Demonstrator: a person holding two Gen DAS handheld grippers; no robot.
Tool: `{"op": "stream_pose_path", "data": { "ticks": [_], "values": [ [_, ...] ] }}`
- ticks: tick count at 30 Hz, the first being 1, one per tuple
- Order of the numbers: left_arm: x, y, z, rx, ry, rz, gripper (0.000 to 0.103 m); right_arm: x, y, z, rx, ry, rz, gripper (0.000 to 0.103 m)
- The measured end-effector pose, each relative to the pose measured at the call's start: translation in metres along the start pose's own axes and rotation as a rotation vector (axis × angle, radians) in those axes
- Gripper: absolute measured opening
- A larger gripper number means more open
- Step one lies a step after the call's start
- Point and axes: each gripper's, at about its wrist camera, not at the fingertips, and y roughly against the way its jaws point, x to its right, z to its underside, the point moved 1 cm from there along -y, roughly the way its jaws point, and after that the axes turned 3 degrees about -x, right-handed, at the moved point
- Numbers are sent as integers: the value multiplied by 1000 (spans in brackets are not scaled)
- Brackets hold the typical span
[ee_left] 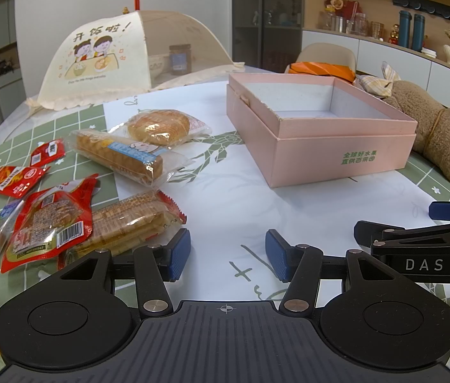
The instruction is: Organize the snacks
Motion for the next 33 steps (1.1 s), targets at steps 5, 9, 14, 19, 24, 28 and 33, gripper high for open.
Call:
{"op": "stream_pose_path", "data": {
  "ticks": [5,9,14,19,24,28,33],
  "values": [
    [0,0,0,0,0,0,59,0,0,0,0,0,0,103],
    [0,0,0,0,0,0,59,0,0,0,0,0,0,103],
    [0,0,0,0,0,0,59,0,0,0,0,0,0,103],
    [0,1,0,0,0,0,59,0,0,0,0,0,0,103],
    [1,2,1,0,0,0,59,0,0,0,0,0,0,103],
    [1,3,2,0,0,0,59,0,0,0,0,0,-1,103],
    [0,1,2,1,-3,3,59,1,1,-1,0,5,-7,103]
  ]
}}
